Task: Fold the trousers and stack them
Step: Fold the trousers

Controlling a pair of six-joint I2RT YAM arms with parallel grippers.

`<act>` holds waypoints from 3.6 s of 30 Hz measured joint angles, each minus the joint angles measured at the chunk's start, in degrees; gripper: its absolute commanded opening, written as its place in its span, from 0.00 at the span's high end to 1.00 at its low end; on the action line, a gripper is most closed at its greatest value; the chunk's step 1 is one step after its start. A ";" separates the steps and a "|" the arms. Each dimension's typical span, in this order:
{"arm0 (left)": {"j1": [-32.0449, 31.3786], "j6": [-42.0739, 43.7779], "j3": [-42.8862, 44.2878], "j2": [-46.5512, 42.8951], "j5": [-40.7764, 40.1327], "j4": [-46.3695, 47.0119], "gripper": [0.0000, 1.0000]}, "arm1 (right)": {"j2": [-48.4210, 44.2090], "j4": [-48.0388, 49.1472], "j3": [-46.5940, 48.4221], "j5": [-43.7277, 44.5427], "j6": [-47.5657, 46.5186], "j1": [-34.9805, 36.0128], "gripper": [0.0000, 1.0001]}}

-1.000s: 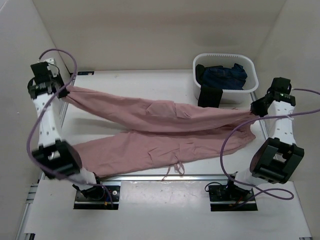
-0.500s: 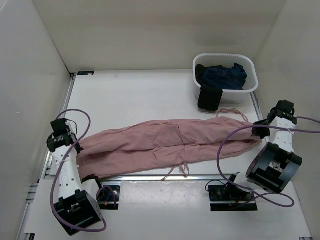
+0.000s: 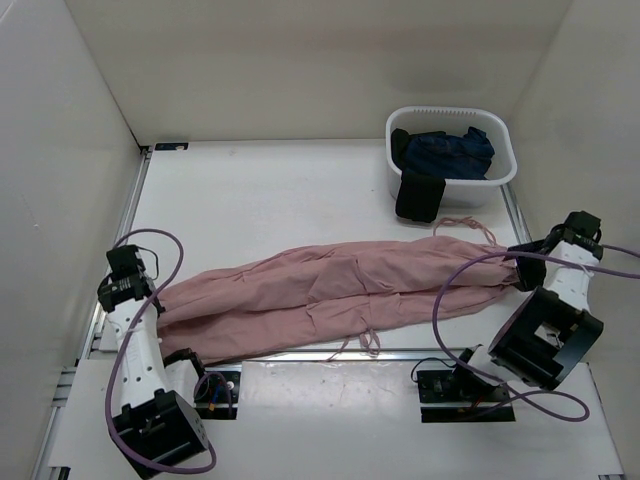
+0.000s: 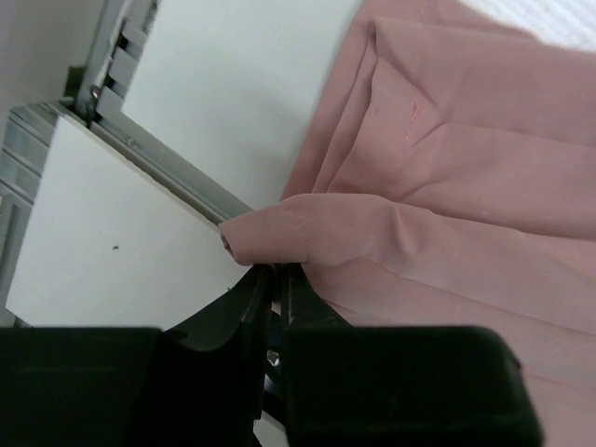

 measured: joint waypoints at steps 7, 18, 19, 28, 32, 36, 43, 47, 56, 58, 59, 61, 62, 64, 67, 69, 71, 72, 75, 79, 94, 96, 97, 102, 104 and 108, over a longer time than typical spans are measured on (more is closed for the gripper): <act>0.00 -0.02 -2.43 -0.15 0.55 -2.60 0.78 | 3.17 -4.31 9.84 4.52 -7.13 14.58 0.23; 0.00 -0.02 -3.96 -0.87 -1.01 -2.19 0.78 | 6.75 -1.01 20.35 15.02 -15.13 68.28 0.15; 0.00 -0.02 -4.07 -0.94 -1.27 -2.05 0.78 | 9.94 -0.92 22.23 14.58 -16.22 69.53 0.14; 0.00 -0.02 -4.07 -1.14 -2.49 -0.94 0.78 | 33.46 -0.63 34.16 12.20 -23.85 78.49 0.12; 0.00 -0.02 -3.91 -1.14 -2.97 -0.76 0.78 | 35.91 -0.52 33.79 9.57 -24.17 78.16 0.33; 0.00 -0.02 -2.80 -1.14 -3.26 -0.72 0.78 | 33.90 0.63 28.50 8.20 -22.93 77.75 0.71; 0.00 -0.02 -1.64 -1.33 -3.13 0.02 0.74 | 16.28 -0.42 13.79 9.20 -20.44 80.87 0.98; 0.00 0.13 -0.96 -2.54 -0.09 -2.69 0.62 | 12.02 0.63 8.00 8.52 -20.00 83.12 0.98; 0.00 0.09 3.39 -4.52 5.77 -15.82 0.34 | 12.13 0.96 -2.69 6.84 -18.47 85.26 0.95; 0.00 0.33 6.69 -4.11 5.79 -17.66 0.05 | 10.10 0.74 -2.21 6.84 -18.53 85.24 0.89; 0.00 0.26 9.11 -4.00 6.14 -17.97 0.00 | 8.83 -0.24 -1.16 6.86 -18.75 85.24 0.86; 0.00 0.07 15.80 -3.52 7.26 -18.56 0.00 | 7.06 -1.97 3.06 7.26 -19.26 85.24 0.81; 0.00 -0.02 19.43 -3.19 8.22 -17.70 0.00 | 6.54 -2.08 5.55 7.69 -19.69 85.24 0.79; 0.04 -0.04 25.38 -2.56 11.76 -15.10 0.00 | 6.78 -1.73 10.93 8.31 -20.35 85.13 0.79; 0.02 -0.02 27.82 -1.22 17.07 -9.64 0.00 | 12.68 -1.46 19.87 9.16 -21.64 84.39 0.83; 0.00 -0.02 25.99 2.69 18.08 -6.84 0.03 | 20.13 -0.13 26.23 9.70 -22.32 83.67 0.83; -0.11 -0.02 23.28 9.31 17.97 -4.20 0.03 | 27.54 1.27 30.77 9.84 -22.88 83.17 0.84; -0.11 -0.02 21.44 13.05 17.90 -2.58 0.03 | 30.84 1.81 32.22 9.86 -23.08 82.97 0.85; -0.24 -0.02 14.25 19.58 17.77 0.79 0.03 | 37.70 2.25 32.89 9.79 -23.45 82.55 0.88; -1.60 -0.02 9.77 17.22 17.35 1.11 0.03 | 39.58 2.32 30.56 8.09 -24.39 82.55 1.00; -5.60 -0.02 3.10 17.68 15.23 5.09 0.03 | 9.68 9.29 -2.64 7.87 -19.96 90.79 1.00; -7.08 -0.02 1.25 17.86 15.02 5.09 0.04 | 11.52 9.46 -5.14 7.82 -19.21 90.38 1.00; -7.78 -0.02 0.20 17.86 14.93 5.25 0.06 | 12.17 9.22 -5.75 7.74 -18.75 90.14 1.00; -12.17 -0.13 -6.19 16.61 13.64 4.11 0.25 | 11.61 7.13 -2.14 8.28 -19.26 89.55 1.00; -13.49 -0.09 -7.23 14.47 13.77 2.23 0.33 | 11.56 5.51 2.89 9.07 -20.15 89.50 1.00; -15.47 0.02 -7.30 6.43 14.10 -1.44 0.50 | 12.02 5.99 14.80 9.51 -21.73 88.26 1.00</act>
